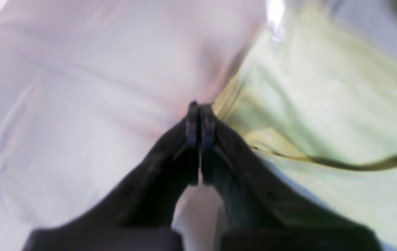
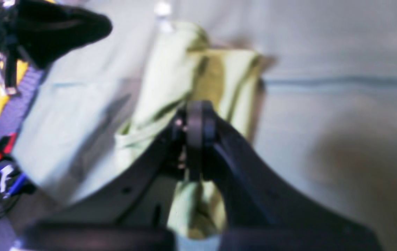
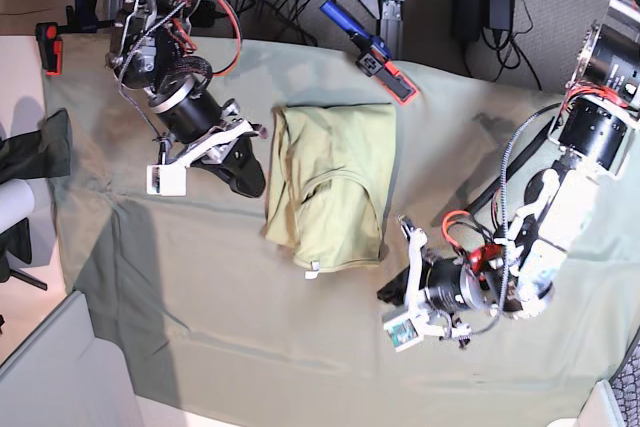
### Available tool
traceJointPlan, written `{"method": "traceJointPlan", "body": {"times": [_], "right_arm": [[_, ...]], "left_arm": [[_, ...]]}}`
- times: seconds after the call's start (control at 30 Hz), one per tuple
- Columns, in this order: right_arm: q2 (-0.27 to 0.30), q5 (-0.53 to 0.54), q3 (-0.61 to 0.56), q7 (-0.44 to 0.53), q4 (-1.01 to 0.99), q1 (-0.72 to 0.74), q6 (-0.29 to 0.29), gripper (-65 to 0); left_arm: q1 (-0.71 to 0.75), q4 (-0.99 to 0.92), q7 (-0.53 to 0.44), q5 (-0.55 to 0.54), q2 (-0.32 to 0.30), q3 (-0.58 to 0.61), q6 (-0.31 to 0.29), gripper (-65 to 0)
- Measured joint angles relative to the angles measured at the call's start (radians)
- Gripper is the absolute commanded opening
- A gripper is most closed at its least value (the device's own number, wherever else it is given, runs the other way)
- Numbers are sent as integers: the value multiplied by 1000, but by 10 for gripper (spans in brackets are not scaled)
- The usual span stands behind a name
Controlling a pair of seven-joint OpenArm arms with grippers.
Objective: Fold the T-shirt properly
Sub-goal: 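Tuck and flatten the bundle edges with both grippers, then release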
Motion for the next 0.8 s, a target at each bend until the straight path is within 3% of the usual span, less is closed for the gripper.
{"method": "traceJointPlan", "body": {"times": [0.1, 0.2, 0.4, 0.6, 0.8], "right_arm": [[-13, -13, -72, 2, 2, 14, 6, -650], [-16, -106, -178, 26, -11, 32, 9, -650], [-19, -293, -278, 85, -169, 120, 18, -650], [-19, -272, -232, 108, -296, 144, 18, -650], [-19, -254, -225, 134, -352, 144, 29, -650]], "left_arm": [[14, 8, 31, -101, -26, -82, -40, -650], [52, 8, 53, -174, -62, -162, -71, -650], [108, 8, 63, -209, -128, -237, -76, -650], [192, 8, 84, -231, -188, -250, -85, -650], [254, 22, 124, -372, -188, -372, -86, -650]]}}
